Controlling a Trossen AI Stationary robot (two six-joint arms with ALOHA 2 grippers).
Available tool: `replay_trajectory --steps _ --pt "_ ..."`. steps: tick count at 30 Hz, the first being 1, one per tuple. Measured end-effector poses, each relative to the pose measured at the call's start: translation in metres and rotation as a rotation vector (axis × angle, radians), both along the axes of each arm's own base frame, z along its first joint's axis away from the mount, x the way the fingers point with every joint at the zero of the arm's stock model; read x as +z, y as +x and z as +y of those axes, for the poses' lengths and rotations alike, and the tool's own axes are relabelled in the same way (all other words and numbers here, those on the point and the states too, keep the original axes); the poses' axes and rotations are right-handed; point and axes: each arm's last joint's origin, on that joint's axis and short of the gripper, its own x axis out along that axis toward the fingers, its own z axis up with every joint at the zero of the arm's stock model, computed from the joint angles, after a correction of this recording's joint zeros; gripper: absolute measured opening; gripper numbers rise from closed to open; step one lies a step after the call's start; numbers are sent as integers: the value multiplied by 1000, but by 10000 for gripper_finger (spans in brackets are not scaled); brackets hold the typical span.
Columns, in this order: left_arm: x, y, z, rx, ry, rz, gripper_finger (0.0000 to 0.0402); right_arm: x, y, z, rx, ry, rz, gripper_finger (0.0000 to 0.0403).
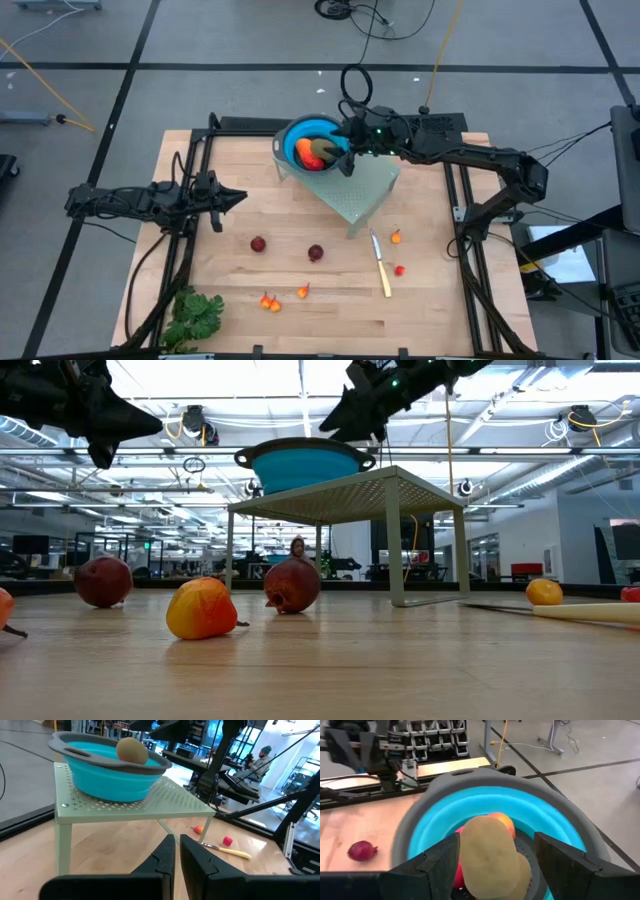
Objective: Pick & Place Fruit
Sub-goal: Put the pear into the blue strainer bowl on the shelf
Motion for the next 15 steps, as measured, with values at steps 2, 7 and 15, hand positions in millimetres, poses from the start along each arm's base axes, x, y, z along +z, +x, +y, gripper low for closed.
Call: replay_trajectory --steps 2,7,15 --pt "0 0 0 0 0 -2 26 6 -2 5 10 -6 -15 247" --pt "0 0 0 3 -27 -9 26 14 -10 23 51 1 7 247" --pt "0 0 0 5 -49 -14 26 20 -25 59 150 26 99 239"
